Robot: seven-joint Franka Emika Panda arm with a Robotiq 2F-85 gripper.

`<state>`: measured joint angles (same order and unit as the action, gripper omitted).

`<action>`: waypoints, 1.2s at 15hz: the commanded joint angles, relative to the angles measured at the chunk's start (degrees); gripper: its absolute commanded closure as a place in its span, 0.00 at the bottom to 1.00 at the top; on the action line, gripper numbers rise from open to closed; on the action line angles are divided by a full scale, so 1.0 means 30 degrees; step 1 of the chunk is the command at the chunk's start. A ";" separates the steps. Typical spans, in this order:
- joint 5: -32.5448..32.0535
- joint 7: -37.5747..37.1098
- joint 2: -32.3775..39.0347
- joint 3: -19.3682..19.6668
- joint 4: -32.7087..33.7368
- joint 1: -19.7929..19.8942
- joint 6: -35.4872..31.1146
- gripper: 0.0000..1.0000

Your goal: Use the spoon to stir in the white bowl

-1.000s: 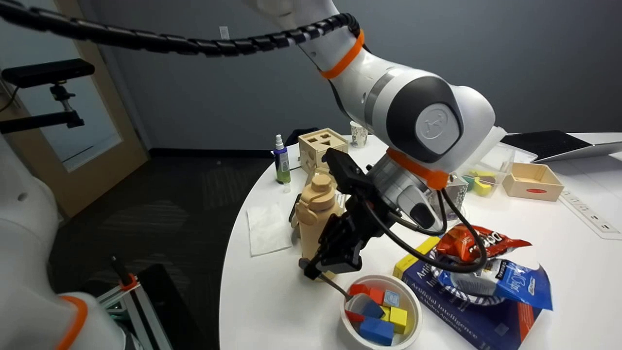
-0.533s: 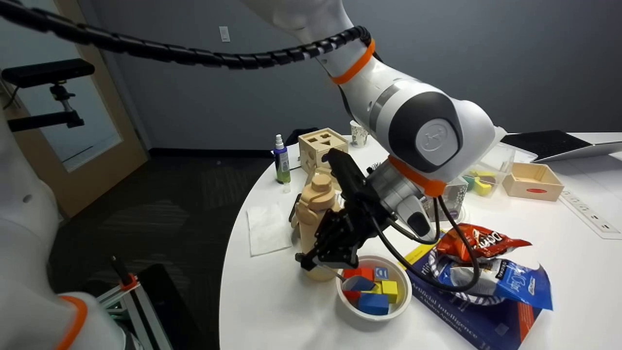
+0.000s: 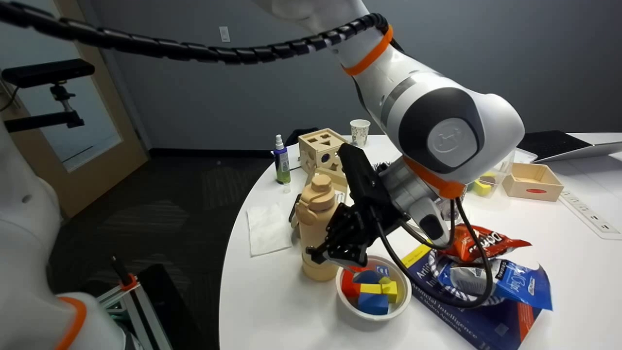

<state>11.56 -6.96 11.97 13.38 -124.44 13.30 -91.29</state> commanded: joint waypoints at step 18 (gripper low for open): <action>-0.0739 -0.1191 0.0004 -0.0714 -0.0159 -0.0794 -0.0563 0.99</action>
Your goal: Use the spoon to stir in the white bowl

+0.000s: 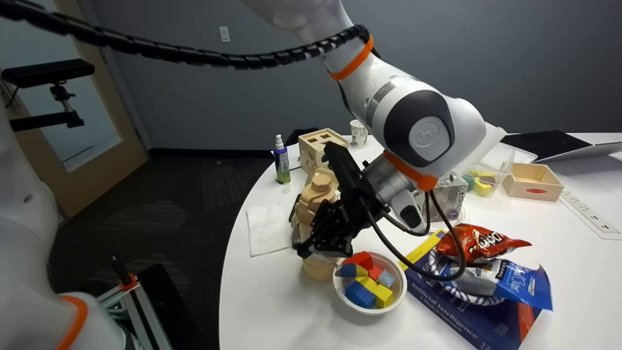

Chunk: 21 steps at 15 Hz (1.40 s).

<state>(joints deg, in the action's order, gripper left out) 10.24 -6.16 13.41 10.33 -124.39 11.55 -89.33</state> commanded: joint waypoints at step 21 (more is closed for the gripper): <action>-0.1836 -0.2463 0.0525 -0.0086 0.0600 -0.0733 0.0410 0.99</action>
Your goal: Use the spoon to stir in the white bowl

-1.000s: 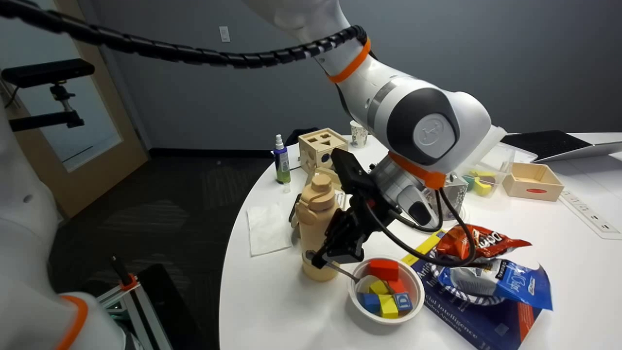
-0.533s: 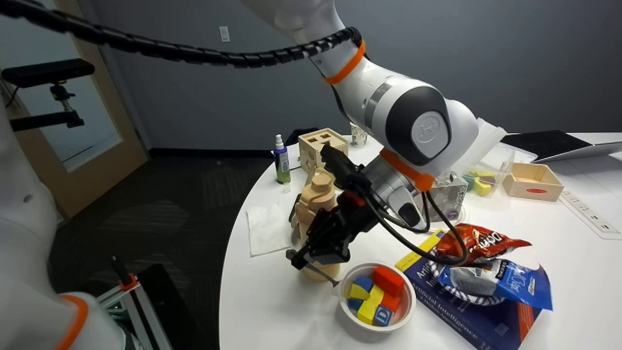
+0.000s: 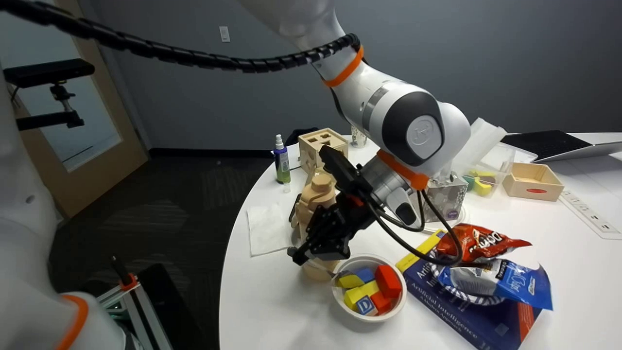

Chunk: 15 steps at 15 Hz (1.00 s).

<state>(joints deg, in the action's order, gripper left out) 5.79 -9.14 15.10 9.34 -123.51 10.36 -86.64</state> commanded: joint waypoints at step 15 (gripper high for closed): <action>-0.1589 -0.0250 0.1592 -0.0488 0.1863 -0.0739 0.4091 0.99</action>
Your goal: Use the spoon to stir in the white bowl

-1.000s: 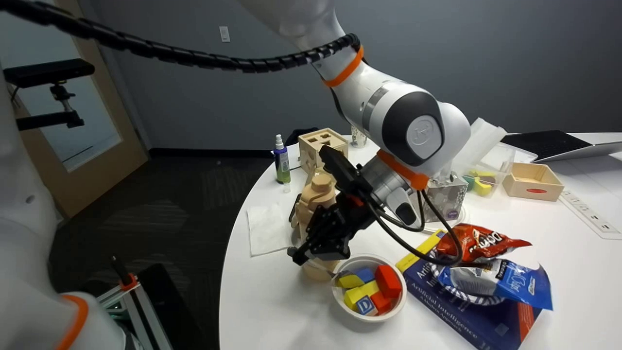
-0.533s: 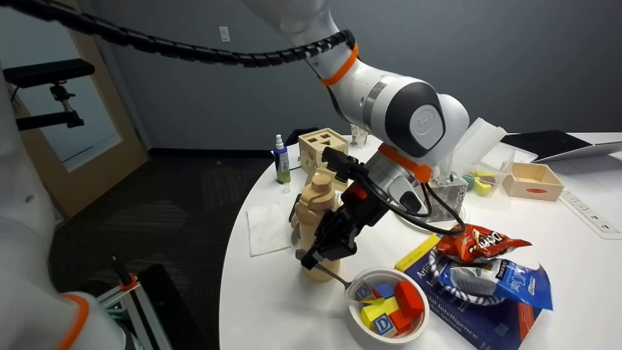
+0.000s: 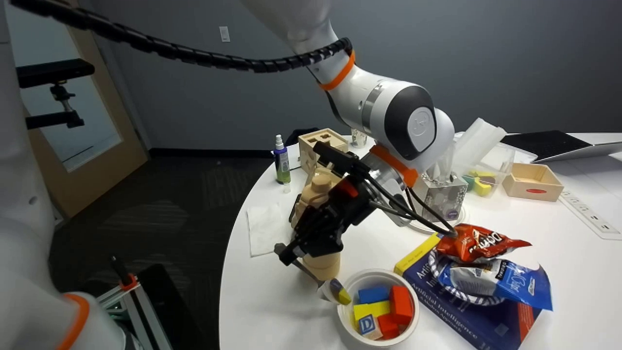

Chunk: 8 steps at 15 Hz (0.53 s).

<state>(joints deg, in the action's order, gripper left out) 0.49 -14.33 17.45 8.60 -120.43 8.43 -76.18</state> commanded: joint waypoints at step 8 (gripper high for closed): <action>0.0416 0.0777 0.0302 0.0196 0.1266 0.0071 -0.1076 0.99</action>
<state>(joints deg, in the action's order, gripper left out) 0.94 -10.73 19.32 8.25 -117.44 8.47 -78.30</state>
